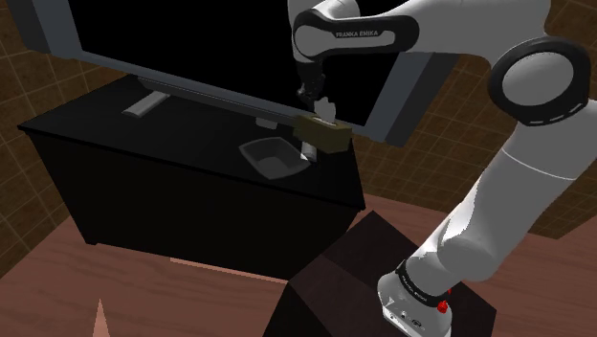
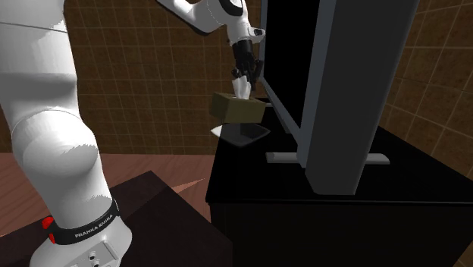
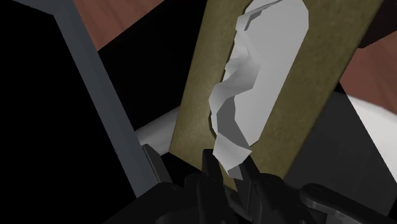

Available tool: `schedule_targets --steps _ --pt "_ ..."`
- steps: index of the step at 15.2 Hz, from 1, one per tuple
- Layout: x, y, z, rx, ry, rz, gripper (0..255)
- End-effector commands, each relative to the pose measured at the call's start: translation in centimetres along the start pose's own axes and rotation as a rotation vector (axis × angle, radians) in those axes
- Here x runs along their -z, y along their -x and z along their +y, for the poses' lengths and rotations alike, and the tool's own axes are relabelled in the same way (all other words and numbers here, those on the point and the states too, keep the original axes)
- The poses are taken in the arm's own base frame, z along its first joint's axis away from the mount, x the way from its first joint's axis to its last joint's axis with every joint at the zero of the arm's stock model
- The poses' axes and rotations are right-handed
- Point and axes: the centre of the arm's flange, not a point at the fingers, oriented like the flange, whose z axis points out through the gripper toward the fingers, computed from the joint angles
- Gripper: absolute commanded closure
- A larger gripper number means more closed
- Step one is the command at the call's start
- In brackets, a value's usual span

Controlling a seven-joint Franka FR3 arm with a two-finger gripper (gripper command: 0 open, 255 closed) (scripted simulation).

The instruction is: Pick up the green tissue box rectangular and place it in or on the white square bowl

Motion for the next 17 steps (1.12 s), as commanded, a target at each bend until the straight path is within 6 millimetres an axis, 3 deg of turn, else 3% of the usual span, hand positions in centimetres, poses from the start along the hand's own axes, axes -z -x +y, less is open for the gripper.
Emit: schedule_targets --steps 1,6,17 --pt "1.4 -2.0 -1.3 0.0 -0.001 0.0 255" --pt "5.1 -7.4 -4.1 0.0 -0.001 0.0 255" --pt "-0.3 -8.3 -6.1 0.0 -0.001 0.0 255"
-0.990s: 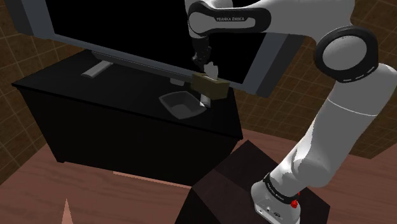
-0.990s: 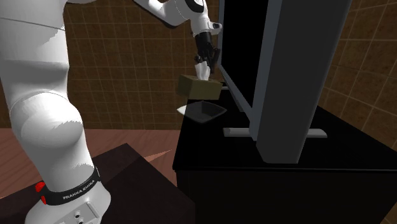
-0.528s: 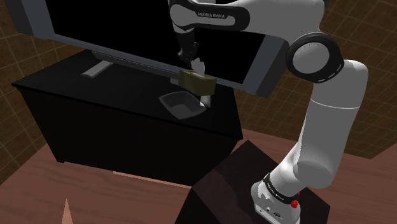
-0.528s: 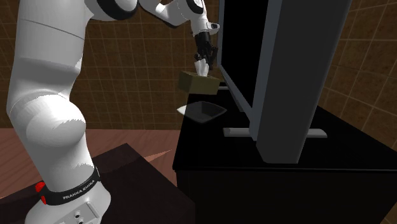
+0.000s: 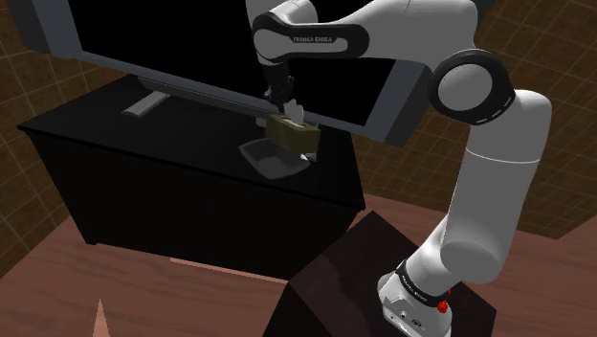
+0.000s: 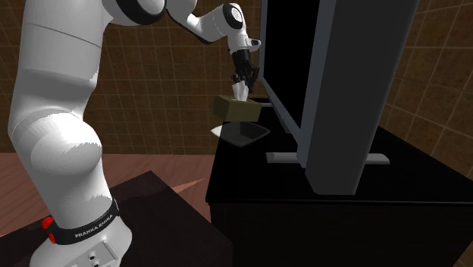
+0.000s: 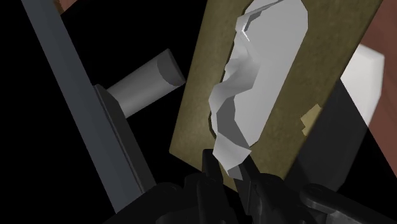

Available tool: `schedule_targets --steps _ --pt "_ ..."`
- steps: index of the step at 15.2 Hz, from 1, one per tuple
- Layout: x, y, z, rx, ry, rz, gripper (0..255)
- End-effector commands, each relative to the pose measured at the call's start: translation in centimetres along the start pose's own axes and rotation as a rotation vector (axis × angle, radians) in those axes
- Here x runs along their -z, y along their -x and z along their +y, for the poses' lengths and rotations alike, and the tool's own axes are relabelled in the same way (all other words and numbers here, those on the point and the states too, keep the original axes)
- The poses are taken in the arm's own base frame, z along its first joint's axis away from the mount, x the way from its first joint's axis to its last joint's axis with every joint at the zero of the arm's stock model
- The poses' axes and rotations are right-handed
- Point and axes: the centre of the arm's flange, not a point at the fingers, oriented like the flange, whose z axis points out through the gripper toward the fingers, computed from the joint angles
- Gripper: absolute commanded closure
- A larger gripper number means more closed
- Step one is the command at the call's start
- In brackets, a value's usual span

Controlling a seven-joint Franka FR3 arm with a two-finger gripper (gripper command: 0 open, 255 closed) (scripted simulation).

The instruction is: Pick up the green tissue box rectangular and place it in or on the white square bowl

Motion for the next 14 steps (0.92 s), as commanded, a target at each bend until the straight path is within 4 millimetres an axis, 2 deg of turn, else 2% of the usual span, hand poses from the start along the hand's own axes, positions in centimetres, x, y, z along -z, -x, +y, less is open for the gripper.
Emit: schedule_targets --steps 1,11,14 --pt "-1.0 -0.2 -0.3 0.0 0.0 0.0 255" --pt "-5.9 -1.1 -2.2 0.0 0.0 0.0 255" --pt "-6.0 -1.1 -2.2 0.0 0.0 0.0 255"
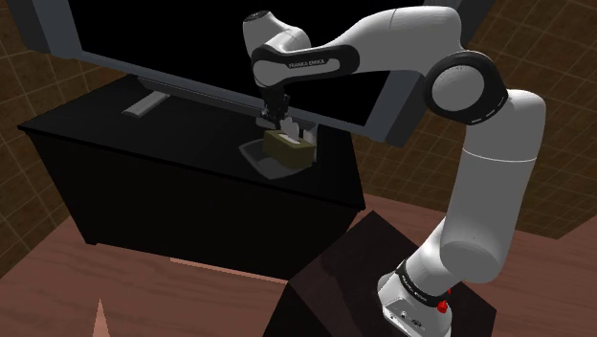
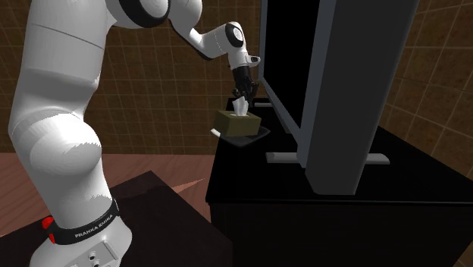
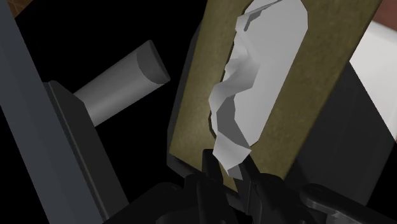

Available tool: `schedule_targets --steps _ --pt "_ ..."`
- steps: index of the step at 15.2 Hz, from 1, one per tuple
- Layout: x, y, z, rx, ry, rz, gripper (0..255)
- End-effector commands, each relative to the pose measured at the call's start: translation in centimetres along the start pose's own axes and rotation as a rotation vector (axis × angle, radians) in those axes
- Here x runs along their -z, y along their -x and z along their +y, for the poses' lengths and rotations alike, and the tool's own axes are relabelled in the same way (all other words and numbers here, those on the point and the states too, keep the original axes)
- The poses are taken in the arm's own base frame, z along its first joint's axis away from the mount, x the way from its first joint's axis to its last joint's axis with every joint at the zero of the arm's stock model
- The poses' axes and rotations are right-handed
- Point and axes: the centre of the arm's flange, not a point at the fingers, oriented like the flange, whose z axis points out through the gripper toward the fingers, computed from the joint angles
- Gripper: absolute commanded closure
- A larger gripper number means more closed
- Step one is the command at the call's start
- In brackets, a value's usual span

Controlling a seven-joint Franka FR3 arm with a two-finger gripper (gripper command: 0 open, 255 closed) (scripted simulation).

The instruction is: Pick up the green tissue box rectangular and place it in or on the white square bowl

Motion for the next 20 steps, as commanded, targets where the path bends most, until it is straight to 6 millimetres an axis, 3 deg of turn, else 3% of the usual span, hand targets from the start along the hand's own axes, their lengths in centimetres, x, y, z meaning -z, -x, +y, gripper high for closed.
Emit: schedule_targets --steps 1,5,6,11,15,20 --pt "0.0 0.0 0.0 0.0 0.0 0.0 255" --pt "0.0 0.0 0.0 0.0 0.0 0.0 255" --pt "0.0 0.0 0.0 0.0 0.0 0.0 0" --pt "0.0 0.0 0.0 0.0 0.0 0.0 0" --pt "5.0 0.0 0.0 0.0 0.0 0.0 0" --pt "5.0 0.0 0.0 0.0 0.0 0.0 0"
